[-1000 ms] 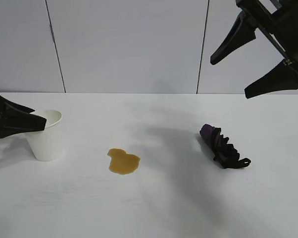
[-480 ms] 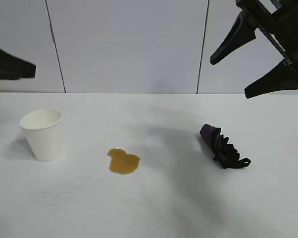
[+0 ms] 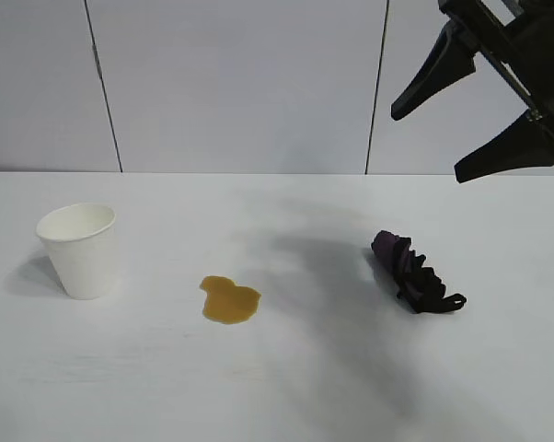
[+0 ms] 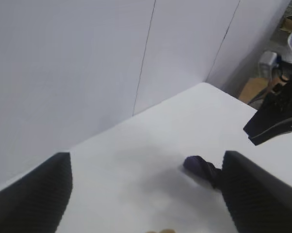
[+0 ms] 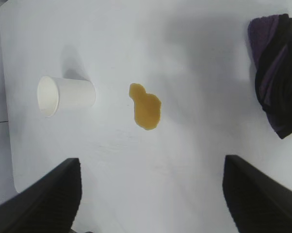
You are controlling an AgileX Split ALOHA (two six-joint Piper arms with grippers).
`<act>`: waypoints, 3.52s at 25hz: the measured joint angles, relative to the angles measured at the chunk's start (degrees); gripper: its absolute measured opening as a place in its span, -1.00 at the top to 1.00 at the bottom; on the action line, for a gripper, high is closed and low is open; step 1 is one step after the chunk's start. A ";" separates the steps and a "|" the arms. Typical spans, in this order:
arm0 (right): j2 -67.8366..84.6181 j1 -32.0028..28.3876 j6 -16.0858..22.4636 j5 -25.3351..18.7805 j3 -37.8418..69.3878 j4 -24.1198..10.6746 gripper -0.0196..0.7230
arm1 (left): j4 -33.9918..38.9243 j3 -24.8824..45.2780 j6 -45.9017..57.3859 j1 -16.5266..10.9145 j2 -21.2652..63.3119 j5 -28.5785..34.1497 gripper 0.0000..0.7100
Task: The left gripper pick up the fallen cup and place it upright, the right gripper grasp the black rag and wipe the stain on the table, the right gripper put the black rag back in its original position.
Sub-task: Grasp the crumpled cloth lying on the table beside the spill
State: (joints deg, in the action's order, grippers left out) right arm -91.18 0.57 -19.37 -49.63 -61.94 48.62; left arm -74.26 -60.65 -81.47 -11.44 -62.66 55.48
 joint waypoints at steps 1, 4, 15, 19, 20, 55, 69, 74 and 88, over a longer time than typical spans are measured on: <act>0.00 0.00 0.00 0.00 0.00 0.00 -0.55 | 1.66 -1.30 2.35 0.00 2.29 -0.15 -0.62; 0.00 0.00 0.00 0.00 0.00 0.00 -0.55 | 8.26 -5.27 10.62 0.00 8.39 0.24 -0.61; 0.00 0.00 -1.27 0.00 0.00 -0.23 -0.55 | 38.46 -14.90 42.94 0.00 34.02 16.26 -0.61; 0.00 0.00 -1.27 0.00 0.00 -0.30 -0.55 | 45.11 -15.15 50.84 0.00 42.59 18.01 -0.61; 0.00 0.00 -1.27 0.00 0.00 -0.30 -0.55 | 46.10 -15.15 51.95 0.00 44.71 18.09 -0.61; 0.00 0.00 -1.28 0.07 0.00 -1.28 -0.55 | 75.22 30.48 80.94 1.55 63.68 15.85 -0.52; 0.00 0.00 -3.27 -0.32 0.00 -4.33 -0.55 | 75.97 30.48 80.94 7.27 63.68 15.16 -0.52; 0.00 0.00 -3.27 -0.21 0.00 -4.33 -0.55 | 73.68 30.80 80.94 7.27 63.68 13.73 -0.52; 0.00 0.00 -3.01 -2.43 0.00 -9.06 -0.55 | 73.49 33.05 80.94 7.27 63.64 9.35 -0.52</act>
State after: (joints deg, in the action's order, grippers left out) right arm -91.18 0.57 -22.38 -52.07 -61.94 39.56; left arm -0.77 -27.60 -0.53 -4.16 0.98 64.83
